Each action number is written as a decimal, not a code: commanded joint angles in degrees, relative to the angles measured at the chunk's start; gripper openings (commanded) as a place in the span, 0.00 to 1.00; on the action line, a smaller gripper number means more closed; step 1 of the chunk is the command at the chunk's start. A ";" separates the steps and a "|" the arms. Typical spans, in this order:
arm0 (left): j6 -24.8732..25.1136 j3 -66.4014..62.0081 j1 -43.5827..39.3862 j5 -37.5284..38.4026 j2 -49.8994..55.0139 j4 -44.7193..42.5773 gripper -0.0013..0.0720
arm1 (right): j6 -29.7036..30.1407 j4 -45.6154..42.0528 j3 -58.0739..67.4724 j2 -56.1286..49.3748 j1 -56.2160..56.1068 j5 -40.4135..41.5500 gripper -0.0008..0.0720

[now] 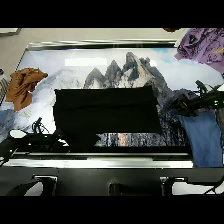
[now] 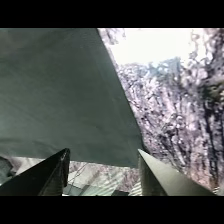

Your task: Fold the clothes and pants, and hang the long-sleeved shirts on hangers.

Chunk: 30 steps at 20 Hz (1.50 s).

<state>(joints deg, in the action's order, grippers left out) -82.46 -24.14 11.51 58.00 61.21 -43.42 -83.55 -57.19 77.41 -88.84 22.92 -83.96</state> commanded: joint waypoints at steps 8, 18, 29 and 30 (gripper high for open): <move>-0.20 0.52 -5.42 -3.58 3.91 4.66 0.04 | 2.86 -3.26 -1.97 0.02 0.04 -0.76 0.68; -0.15 0.42 -4.55 -0.46 3.89 4.55 0.04 | 12.22 3.96 -23.45 -0.04 0.04 7.96 0.75; -0.17 0.39 -3.23 -0.59 3.89 4.44 0.04 | 13.94 10.29 -28.85 -0.02 0.02 17.33 0.34; -0.17 0.31 -3.23 -0.59 3.89 4.42 0.04 | 14.01 11.06 -28.85 -0.02 0.02 17.86 0.27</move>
<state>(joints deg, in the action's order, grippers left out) -82.65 -23.70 8.16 57.43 65.10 -38.94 -69.87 -47.88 48.93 -88.84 22.96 -70.26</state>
